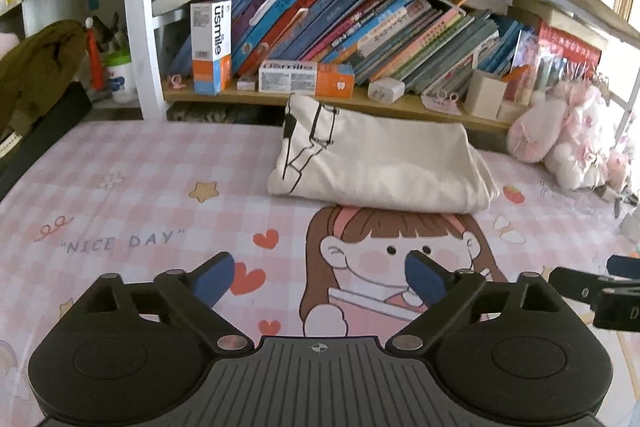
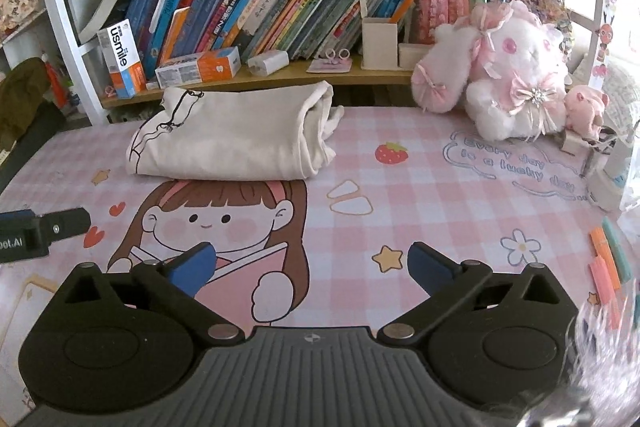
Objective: Fold clothes
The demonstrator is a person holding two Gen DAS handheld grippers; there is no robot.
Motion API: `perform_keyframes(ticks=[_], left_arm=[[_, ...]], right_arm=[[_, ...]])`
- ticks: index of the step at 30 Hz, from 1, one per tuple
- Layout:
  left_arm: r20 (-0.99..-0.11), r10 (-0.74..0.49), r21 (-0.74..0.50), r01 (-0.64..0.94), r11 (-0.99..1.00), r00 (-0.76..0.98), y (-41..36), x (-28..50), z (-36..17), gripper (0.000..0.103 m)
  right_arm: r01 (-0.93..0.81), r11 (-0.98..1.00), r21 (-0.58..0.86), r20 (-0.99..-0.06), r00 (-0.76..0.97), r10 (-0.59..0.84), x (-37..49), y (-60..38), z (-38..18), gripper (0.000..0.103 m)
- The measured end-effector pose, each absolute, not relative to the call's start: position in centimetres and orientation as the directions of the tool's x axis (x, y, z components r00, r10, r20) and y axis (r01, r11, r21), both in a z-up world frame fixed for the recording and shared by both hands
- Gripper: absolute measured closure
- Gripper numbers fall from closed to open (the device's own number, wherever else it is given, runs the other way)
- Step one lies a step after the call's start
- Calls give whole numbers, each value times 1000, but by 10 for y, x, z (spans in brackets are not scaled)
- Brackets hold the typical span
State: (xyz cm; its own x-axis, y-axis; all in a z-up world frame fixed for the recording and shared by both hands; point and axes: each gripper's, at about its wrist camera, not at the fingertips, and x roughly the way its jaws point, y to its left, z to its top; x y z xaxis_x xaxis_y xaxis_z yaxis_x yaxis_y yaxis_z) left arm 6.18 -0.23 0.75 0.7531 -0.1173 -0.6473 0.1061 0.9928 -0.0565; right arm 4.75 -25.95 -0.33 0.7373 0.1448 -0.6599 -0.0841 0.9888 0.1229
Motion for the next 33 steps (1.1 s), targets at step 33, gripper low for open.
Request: perform_keyframes(ticks=[33], left_arm=[[-667,-121,-86,86,993,735,-1,55,3,2]], right_arm=[[-103,991,89,-679,722,136,37,-248,-8,0]])
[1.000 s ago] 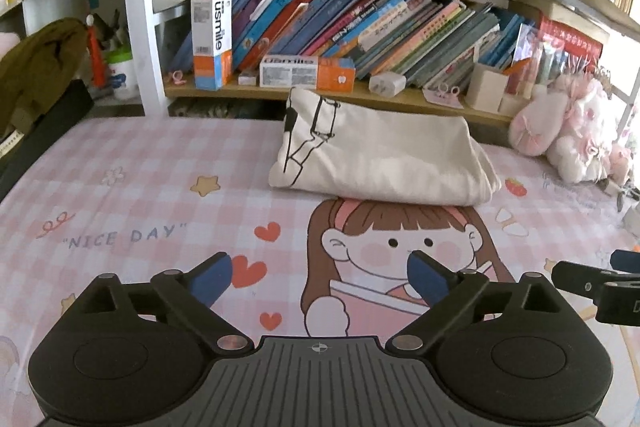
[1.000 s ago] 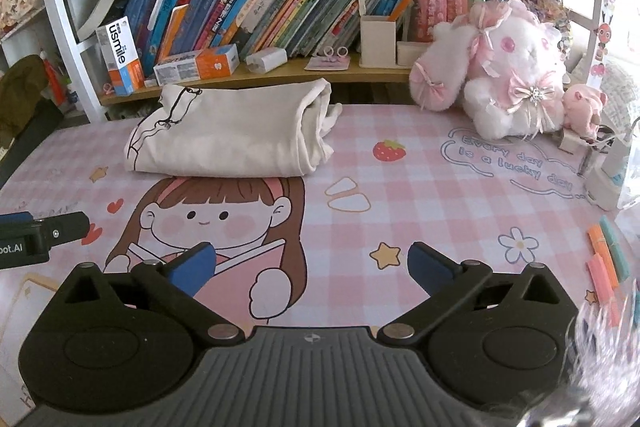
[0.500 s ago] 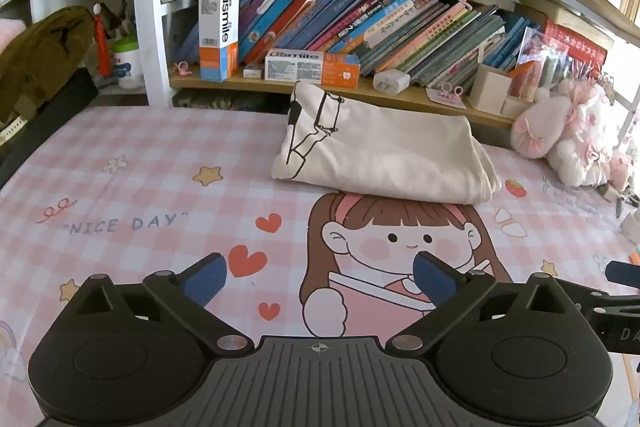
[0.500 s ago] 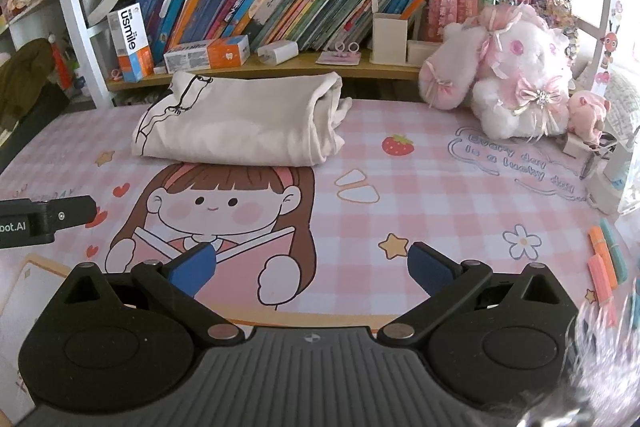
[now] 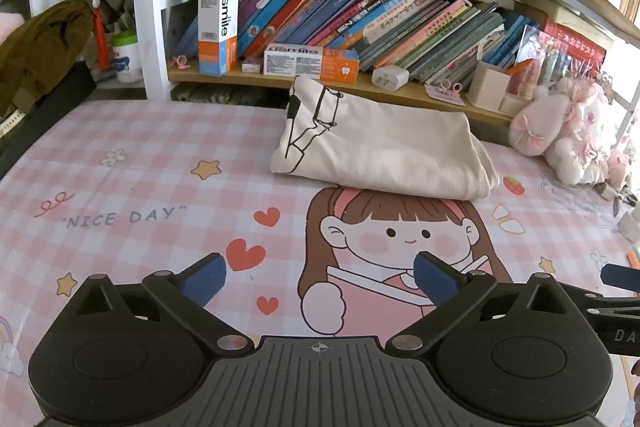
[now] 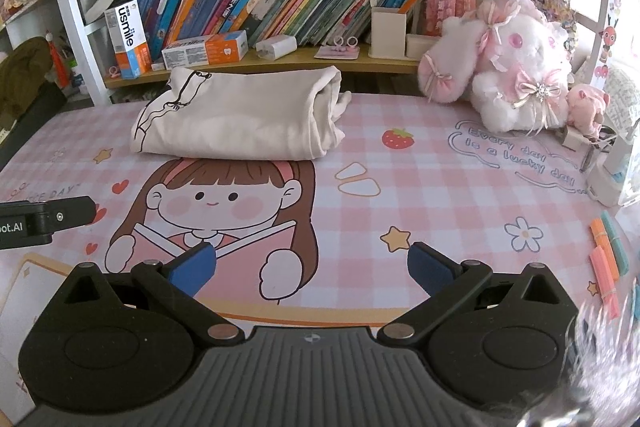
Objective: Fold clothes
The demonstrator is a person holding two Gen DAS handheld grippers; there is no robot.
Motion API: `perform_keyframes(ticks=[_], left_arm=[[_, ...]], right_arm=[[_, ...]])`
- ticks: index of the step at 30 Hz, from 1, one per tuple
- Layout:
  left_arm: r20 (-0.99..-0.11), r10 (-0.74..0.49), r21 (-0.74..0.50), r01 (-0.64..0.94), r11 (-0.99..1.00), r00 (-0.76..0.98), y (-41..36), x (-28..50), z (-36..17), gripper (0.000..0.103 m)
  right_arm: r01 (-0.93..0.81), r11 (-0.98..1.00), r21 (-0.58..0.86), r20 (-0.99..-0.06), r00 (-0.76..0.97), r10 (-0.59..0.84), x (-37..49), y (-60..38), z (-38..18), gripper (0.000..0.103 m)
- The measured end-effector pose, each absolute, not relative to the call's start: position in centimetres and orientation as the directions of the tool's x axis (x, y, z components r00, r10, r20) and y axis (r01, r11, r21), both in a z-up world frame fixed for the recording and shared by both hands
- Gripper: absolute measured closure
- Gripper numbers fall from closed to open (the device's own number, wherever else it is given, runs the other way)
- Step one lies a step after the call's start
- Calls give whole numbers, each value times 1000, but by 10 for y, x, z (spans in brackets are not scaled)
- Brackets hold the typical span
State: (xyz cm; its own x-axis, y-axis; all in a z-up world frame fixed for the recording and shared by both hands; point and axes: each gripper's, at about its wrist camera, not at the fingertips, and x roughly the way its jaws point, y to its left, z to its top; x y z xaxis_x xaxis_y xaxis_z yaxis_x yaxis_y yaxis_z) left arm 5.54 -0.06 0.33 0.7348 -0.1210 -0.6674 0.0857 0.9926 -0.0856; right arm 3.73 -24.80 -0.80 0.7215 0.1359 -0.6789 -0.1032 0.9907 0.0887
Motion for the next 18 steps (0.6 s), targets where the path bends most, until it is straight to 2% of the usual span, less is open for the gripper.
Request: perform_keyframes(ticks=[18], left_arm=[[-669,-111,-86,72,994,735,-2,55,1,2]], right_arm=[[-110,990,90,-682,717,141,38,-247,-8,0]])
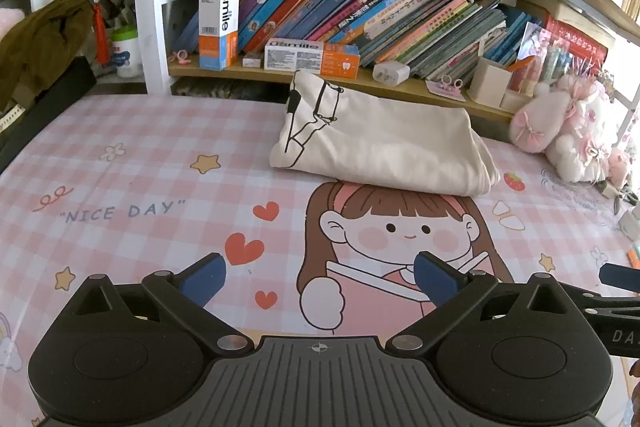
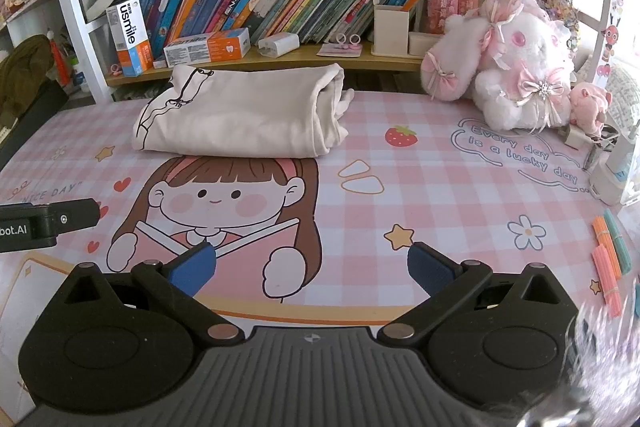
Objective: Fold clothes
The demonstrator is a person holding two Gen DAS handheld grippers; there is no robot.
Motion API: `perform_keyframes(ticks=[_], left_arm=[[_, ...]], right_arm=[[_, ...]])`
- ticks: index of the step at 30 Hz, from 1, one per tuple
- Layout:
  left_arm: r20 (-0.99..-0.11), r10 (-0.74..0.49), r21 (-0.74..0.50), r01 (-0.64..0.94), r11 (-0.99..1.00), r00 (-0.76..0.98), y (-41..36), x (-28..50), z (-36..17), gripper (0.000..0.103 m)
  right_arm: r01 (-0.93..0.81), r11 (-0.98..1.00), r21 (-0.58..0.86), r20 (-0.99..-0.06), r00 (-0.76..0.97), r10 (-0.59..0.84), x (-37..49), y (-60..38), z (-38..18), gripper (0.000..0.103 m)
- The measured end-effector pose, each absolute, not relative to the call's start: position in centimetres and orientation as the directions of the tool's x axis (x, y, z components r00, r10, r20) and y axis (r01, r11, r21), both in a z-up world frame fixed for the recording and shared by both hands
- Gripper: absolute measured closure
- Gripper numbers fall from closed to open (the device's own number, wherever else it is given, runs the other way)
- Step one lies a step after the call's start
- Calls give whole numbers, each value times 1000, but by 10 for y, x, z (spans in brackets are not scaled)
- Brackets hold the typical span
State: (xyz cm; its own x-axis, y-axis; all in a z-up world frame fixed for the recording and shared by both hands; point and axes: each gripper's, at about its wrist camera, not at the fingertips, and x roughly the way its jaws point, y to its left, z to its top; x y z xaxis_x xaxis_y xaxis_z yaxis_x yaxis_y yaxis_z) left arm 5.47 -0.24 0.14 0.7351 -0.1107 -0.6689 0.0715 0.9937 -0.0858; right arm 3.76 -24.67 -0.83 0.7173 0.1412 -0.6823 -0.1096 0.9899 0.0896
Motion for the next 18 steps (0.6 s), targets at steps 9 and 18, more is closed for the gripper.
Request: perform_keyframes(ticks=[9,18], left_arm=[[-667,-113,-85,76,993,736,-3,53,1,2],[-667,-115,-86,78,993,736,-2,53,1,0]], right_arm=[[-109,990,92,-683,716,142,37,-247,-8,0],[-111,990,91,-684,715,143,37,-246,-8,0]])
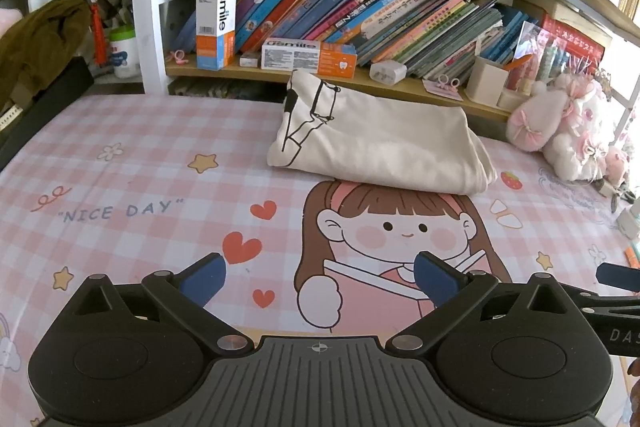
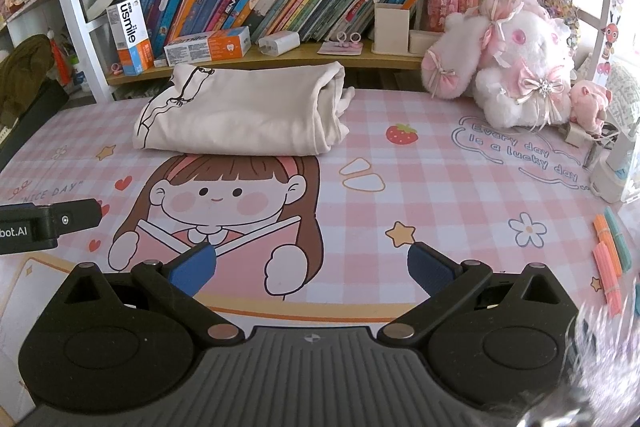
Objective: Fold clothes
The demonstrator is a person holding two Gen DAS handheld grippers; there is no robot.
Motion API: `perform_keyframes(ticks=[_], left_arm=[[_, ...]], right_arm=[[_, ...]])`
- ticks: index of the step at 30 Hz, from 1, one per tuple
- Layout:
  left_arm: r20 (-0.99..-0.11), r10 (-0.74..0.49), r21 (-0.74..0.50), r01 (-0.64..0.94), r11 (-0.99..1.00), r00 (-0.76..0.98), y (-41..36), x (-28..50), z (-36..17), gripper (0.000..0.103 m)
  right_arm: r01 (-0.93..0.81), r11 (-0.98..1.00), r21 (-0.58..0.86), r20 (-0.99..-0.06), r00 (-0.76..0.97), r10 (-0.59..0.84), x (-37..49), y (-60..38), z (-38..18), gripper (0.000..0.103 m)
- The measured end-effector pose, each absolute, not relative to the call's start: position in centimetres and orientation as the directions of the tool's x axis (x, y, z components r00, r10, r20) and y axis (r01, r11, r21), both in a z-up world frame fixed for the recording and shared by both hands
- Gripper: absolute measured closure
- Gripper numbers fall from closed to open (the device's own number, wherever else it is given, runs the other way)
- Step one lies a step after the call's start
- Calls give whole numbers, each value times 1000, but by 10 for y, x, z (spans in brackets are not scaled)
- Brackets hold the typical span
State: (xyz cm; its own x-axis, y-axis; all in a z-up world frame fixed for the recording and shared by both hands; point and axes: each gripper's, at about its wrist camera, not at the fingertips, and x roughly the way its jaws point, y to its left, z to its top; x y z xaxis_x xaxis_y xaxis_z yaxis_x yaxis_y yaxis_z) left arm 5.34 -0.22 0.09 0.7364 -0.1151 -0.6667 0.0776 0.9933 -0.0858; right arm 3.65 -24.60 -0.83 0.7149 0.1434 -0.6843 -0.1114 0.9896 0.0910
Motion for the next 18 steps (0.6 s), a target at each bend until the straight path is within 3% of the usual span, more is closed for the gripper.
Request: perform_keyframes(ticks=[18], left_arm=[[-669,-112,-89,70,994,735,-2,54,0,0]], right_arm=[[-116,989,90,-687,712,145,37,-243,-8,0]])
